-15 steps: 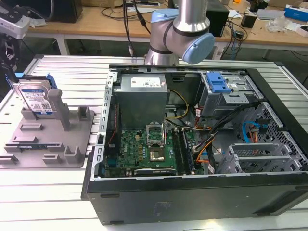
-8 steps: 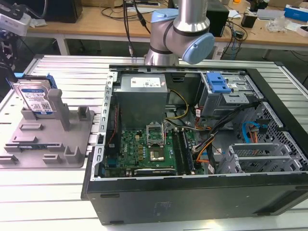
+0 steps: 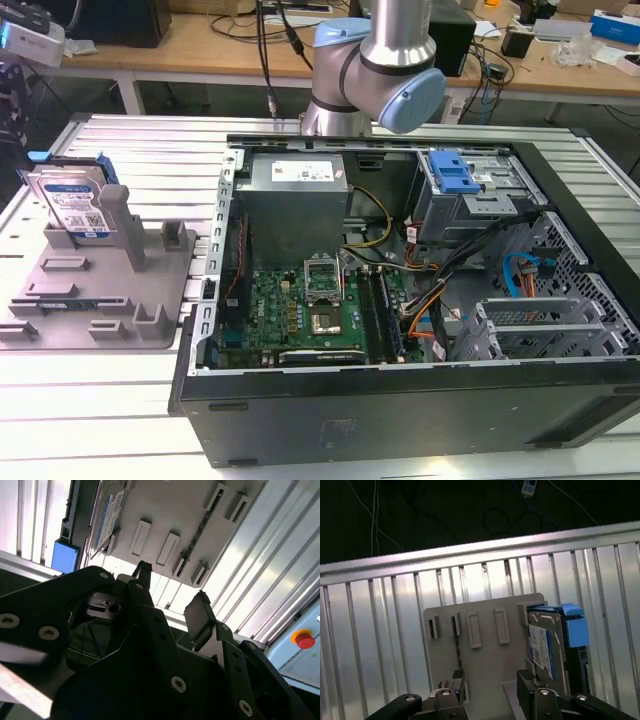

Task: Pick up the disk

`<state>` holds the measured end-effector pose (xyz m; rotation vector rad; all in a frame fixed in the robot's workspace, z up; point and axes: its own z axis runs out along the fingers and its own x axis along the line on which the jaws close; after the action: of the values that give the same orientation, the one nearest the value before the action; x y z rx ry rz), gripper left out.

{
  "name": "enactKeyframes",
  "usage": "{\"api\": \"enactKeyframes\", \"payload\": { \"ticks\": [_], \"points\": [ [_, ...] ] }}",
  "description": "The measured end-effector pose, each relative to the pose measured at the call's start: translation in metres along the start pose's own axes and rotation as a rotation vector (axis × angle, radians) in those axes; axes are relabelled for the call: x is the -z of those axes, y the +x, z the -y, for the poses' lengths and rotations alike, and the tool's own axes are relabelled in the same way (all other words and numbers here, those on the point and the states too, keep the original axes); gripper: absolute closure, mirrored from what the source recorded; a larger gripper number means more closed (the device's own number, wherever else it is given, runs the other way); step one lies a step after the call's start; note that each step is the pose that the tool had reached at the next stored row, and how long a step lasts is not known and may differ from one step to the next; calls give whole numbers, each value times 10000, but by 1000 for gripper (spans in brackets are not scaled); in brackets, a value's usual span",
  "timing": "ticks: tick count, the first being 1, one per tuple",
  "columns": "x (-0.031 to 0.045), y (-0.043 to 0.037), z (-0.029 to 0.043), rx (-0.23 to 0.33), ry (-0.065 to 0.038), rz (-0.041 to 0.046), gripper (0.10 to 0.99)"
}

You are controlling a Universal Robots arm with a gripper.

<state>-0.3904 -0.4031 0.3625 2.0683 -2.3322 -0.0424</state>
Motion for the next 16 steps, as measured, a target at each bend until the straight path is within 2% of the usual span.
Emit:
{"api": "enactKeyframes", "payload": {
  "ticks": [2,6,16],
  "points": [
    [1,0,8,378,4,-14,545],
    [1,-1,18,802,8,-29,545],
    [1,-5,31,844,9,-30,545]
  ]
}}
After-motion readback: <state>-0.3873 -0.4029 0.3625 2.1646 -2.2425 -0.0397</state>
